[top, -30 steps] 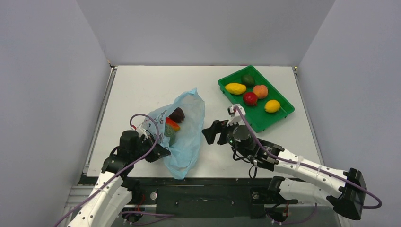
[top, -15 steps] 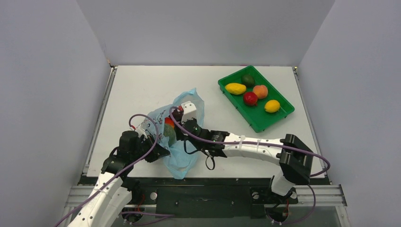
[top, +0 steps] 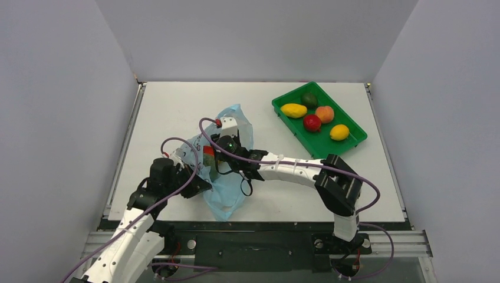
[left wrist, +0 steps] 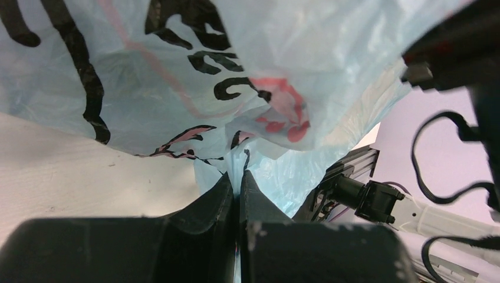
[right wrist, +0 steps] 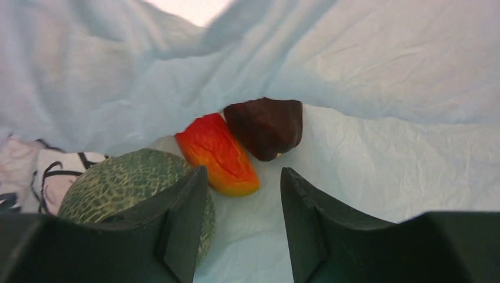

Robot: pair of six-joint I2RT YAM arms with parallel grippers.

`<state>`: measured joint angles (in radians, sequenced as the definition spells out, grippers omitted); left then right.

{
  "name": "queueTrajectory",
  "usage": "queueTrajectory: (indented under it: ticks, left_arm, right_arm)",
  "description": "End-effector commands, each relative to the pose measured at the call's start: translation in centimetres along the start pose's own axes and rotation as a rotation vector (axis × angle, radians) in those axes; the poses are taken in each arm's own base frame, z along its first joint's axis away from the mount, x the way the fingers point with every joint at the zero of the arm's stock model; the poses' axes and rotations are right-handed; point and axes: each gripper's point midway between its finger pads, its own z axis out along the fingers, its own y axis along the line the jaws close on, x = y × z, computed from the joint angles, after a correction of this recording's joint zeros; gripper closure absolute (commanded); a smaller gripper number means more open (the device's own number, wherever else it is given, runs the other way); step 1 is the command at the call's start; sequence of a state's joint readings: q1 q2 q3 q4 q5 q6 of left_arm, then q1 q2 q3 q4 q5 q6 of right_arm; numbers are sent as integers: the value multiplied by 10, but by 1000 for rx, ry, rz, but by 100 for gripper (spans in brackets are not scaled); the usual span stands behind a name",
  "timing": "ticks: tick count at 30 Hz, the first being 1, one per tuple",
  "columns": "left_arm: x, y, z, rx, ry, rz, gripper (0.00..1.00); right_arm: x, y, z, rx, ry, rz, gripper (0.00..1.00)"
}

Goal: Take the fake fruits out of the plastic bag
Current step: Take out the fake fruit from the plastic bag.

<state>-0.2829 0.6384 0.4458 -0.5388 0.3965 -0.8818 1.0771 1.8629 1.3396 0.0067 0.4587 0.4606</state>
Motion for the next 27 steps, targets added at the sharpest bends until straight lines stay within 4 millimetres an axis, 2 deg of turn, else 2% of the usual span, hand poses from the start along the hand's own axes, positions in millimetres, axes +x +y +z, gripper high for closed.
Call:
queueTrajectory:
  ticks: [1, 4, 8, 13, 18, 21, 22, 23, 24, 25, 27]
  left_arm:
    - [-22, -29, -7, 67, -70, 61, 100]
    - [-21, -28, -5, 62, -62, 62, 100]
    - [-20, -25, -1, 61, -56, 56, 100]
    - [-18, -21, 4, 52, -41, 53, 100]
    - [-18, -20, 7, 55, -35, 52, 100]
    - [-16, -18, 8, 52, -27, 50, 100]
    - [-16, -18, 8, 52, -26, 49, 100]
    - [-15, -18, 8, 52, -24, 50, 100]
    - [-15, -18, 8, 52, -23, 50, 100]
    - [-15, -18, 8, 52, -23, 51, 100]
    - [-14, -18, 7, 52, -23, 48, 100]
  right_arm:
    - [-28, -2, 20, -24, -49, 102, 54]
    - [-25, -3, 30, -49, -35, 134, 52]
    - [-23, -6, 43, -69, -25, 149, 44]
    - [-14, -6, 61, -76, -7, 134, 23]
    - [-9, 1, 77, -89, 1, 127, 11]
    - [-14, 0, 86, -67, -3, 137, 10]
    - [-6, -1, 92, -58, 12, 133, 10]
    - [-10, 0, 95, -55, 12, 133, 10]
    - [-1, -1, 101, -45, 30, 126, 10]
    - [-4, -1, 104, -34, 32, 125, 10]
    - [3, -5, 113, 11, 61, 110, 10]
